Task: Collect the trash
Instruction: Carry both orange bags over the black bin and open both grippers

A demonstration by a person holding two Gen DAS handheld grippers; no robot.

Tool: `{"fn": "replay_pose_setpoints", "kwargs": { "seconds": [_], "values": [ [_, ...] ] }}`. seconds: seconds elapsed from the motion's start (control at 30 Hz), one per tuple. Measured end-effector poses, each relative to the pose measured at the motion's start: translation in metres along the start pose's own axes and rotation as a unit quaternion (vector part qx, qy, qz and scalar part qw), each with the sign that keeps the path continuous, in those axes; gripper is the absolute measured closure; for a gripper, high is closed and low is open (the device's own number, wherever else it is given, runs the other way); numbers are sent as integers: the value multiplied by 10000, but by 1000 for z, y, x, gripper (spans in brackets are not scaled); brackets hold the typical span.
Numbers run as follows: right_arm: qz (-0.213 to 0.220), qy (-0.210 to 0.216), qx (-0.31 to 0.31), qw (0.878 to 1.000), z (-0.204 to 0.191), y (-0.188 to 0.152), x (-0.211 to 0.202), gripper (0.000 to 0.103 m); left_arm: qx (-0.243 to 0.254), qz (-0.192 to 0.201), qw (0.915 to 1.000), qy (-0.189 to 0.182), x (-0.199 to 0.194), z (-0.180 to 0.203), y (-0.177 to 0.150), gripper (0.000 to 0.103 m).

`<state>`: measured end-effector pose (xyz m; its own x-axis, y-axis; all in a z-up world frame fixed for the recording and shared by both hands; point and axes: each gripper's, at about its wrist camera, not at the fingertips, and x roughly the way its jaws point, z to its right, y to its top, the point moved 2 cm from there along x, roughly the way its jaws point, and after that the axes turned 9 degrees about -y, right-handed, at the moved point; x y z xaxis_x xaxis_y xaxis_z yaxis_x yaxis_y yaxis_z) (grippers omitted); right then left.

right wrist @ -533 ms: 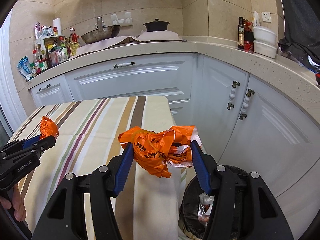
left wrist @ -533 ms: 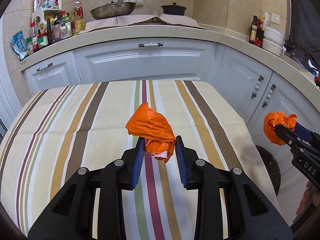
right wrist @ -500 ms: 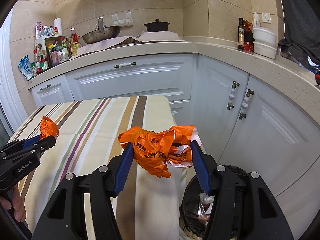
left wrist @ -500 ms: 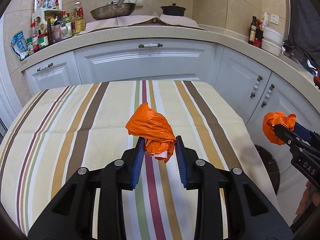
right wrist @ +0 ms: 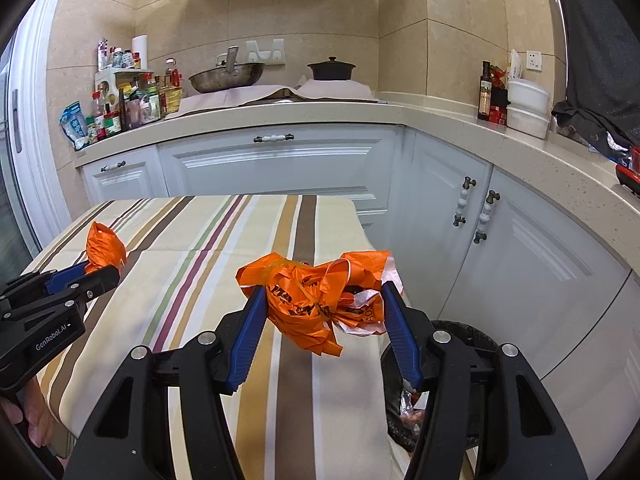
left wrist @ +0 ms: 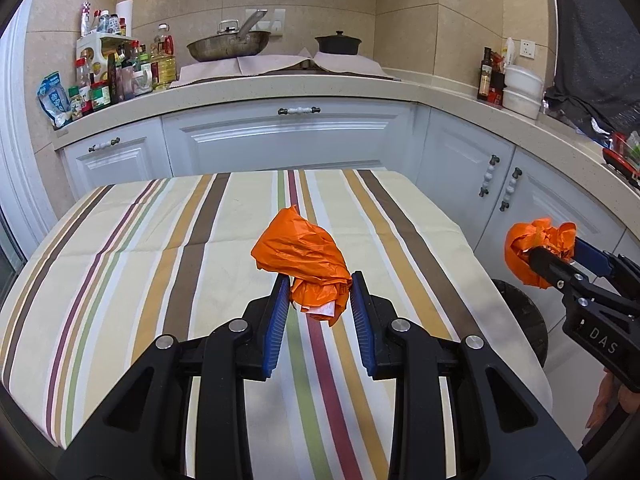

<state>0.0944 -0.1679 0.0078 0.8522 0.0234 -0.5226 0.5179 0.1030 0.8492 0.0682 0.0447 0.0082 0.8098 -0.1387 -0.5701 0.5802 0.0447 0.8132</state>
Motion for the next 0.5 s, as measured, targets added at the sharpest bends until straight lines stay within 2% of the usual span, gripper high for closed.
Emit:
{"fn": "replay_pose_setpoints", "kwargs": {
  "seconds": [0.23,0.5],
  "values": [
    [46,23,-85,10000,-6,-15,-17,46,55,80,9999,-41,-20,4,-17,73],
    [-3,-48,-58,10000,0,-30,-22,46,209,-62,9996,-190,-22,18,-39,73]
  ]
}}
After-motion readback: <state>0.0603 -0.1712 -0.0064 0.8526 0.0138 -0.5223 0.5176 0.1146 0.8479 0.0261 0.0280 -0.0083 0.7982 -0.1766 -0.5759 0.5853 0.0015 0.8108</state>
